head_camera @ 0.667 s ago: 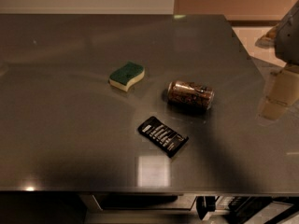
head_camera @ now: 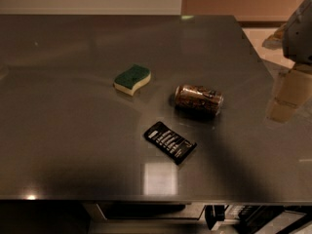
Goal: Place orange can upright
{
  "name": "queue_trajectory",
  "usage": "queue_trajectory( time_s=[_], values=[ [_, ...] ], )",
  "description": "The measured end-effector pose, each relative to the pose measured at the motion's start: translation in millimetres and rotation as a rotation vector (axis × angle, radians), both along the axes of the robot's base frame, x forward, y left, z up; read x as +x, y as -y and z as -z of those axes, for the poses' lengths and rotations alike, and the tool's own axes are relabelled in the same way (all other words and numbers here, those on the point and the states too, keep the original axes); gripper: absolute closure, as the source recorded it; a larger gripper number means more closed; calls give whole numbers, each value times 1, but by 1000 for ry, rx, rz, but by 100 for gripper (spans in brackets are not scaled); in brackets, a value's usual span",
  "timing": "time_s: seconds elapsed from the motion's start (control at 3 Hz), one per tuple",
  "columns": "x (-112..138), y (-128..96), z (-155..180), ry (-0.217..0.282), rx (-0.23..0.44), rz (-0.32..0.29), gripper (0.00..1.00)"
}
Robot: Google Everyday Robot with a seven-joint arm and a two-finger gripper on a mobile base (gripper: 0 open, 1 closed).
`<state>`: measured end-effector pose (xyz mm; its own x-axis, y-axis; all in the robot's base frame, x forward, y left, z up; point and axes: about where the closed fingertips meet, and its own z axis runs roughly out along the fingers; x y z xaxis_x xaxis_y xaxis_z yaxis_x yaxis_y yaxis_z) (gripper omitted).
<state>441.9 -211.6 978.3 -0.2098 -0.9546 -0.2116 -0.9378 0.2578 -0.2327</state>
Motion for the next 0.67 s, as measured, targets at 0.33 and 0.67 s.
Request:
queue_trajectory(
  time_s=[0.33, 0.67],
  values=[
    [15, -18, 9, -26, 2, -32, 0],
    [40, -42, 31, -65, 0, -51, 0]
  ],
)
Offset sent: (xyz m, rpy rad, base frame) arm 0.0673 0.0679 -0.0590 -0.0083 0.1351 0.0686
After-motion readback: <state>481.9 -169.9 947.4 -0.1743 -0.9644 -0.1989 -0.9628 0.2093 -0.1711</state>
